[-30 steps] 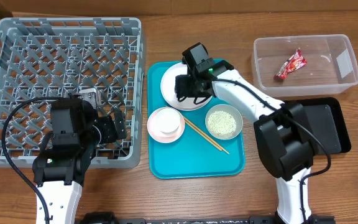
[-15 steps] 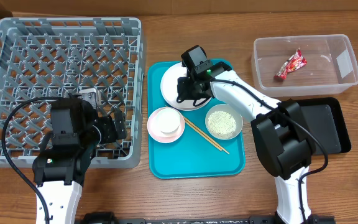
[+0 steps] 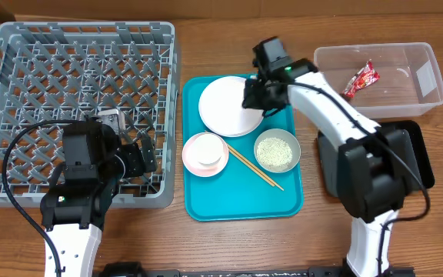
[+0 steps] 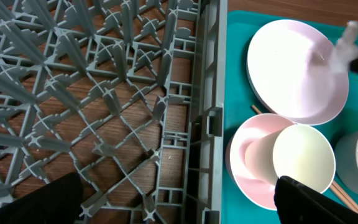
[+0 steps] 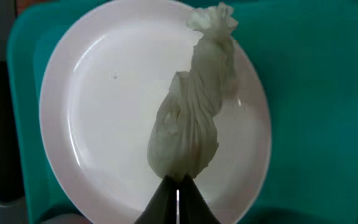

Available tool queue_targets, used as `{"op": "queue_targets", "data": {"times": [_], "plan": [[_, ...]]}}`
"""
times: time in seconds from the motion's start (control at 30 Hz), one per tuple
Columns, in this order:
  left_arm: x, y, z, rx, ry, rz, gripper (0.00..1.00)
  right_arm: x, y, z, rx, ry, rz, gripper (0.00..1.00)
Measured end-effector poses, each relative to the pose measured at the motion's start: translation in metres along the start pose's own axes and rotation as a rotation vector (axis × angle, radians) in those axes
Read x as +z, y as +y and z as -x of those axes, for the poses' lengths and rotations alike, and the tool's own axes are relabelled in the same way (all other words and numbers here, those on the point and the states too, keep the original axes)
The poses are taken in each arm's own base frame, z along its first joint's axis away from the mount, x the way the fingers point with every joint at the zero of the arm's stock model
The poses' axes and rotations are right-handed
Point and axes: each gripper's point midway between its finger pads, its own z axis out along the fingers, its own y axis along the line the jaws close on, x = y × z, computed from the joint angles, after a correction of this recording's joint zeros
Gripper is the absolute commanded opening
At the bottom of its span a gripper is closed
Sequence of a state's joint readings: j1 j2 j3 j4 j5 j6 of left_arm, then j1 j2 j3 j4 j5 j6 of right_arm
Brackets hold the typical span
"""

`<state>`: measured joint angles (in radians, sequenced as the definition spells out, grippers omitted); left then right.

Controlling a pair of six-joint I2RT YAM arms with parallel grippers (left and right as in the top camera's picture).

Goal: Sort waste into correct bins and load items into the dishwasher
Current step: 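Drop the white tissue into the clear bin with the right gripper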

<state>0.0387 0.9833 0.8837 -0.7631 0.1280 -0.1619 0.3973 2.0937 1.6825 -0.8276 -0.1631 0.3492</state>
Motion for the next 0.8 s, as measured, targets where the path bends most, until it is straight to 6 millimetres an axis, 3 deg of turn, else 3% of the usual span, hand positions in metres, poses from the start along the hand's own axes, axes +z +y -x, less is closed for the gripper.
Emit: {"op": "queue_targets", "data": {"times": [0.17, 0.27, 0.43, 0.6, 0.63, 0.67, 0.7, 0.77, 0.8], "plan": [[0.0, 0.0, 0.0, 0.0, 0.0, 0.0, 1.0, -0.036, -0.004, 0.017, -0.012, -0.083, -0.007, 0.04], [0.0, 0.0, 0.0, 0.0, 0.0, 0.0, 1.0, -0.065, -0.023, 0.036, 0.016, -0.161, -0.035, 0.04], [0.0, 0.0, 0.0, 0.0, 0.0, 0.0, 1.0, -0.125, -0.098, 0.078, 0.156, -0.335, -0.132, 0.04], [0.0, 0.0, 0.0, 0.0, -0.001, 0.0, 1.0, -0.147, -0.17, 0.087, 0.288, -0.378, -0.219, 0.09], [0.0, 0.0, 0.0, 0.0, -0.001, 0.0, 1.0, -0.149, -0.178, 0.086, 0.303, -0.377, -0.225, 0.23], [0.0, 0.0, 0.0, 0.0, -0.001, 0.0, 1.0, -0.15, -0.184, 0.084, 0.311, -0.37, -0.228, 0.52], [0.0, 0.0, 0.0, 0.001, -0.001, 0.0, 1.0, -0.151, -0.188, 0.08, 0.318, -0.353, -0.228, 0.65], [0.0, 0.0, 0.0, 0.0, 0.0, 0.0, 1.0, -0.149, -0.192, 0.072, 0.327, -0.32, -0.224, 0.76], [0.0, 0.0, 0.0, 0.0, 0.0, 0.0, 1.0, -0.149, -0.192, 0.069, 0.326, -0.304, -0.22, 0.88]]}}
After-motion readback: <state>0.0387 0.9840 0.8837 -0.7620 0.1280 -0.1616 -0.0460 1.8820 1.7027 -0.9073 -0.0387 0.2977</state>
